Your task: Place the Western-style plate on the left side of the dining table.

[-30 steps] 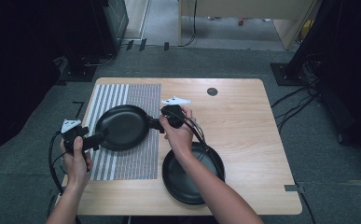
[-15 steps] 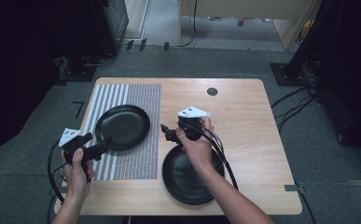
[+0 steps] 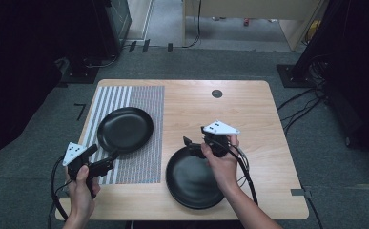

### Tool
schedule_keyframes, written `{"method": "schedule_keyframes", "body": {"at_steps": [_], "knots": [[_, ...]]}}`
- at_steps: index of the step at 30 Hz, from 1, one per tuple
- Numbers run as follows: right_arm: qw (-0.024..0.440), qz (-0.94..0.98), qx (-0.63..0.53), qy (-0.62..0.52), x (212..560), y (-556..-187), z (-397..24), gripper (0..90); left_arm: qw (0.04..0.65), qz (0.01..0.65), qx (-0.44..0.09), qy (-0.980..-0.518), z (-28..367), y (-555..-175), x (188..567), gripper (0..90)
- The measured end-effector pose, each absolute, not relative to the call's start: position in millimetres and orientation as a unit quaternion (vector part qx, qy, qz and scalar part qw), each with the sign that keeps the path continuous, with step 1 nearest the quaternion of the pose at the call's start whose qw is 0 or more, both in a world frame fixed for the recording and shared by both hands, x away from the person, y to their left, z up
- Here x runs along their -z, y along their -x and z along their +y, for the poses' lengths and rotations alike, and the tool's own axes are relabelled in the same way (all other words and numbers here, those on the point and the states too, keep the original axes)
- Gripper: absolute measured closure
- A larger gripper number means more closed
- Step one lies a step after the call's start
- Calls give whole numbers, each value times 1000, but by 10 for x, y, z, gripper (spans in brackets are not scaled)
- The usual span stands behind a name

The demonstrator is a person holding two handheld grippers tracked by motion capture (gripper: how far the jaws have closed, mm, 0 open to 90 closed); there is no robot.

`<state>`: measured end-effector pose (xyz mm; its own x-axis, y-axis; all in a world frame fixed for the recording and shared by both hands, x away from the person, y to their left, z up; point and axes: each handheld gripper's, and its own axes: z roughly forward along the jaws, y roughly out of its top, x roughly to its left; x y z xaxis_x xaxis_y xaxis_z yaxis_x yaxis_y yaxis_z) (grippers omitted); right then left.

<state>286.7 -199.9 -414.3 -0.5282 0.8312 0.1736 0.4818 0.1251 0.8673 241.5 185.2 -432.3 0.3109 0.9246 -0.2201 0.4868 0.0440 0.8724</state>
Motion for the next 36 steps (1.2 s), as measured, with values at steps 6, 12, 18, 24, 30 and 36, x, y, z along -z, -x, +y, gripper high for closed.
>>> {"method": "schedule_keyframes", "body": {"at_steps": [6,12,18,24,30,36], "knots": [[188,718,-483,-465,4196,-2726,-2235,234,494,536,-223,-647,1829,-2263,4417,133],[194,705,-480,-484,4309,-2575,-2506,235,484,527,-244,-654,1794,-2174,4500,125],[199,695,-470,-507,4464,-2410,-2751,235,479,527,-245,-658,1843,-2131,4586,120],[207,682,-465,-525,4569,-2248,-3033,237,447,536,-260,-667,1875,-2111,4695,120],[227,673,-447,-544,4692,-2125,-3319,237,419,540,-259,-682,1868,-2107,4811,130],[243,662,-429,-564,4804,-2016,-3583,240,403,528,-270,-697,1889,-2078,4851,130]]}}
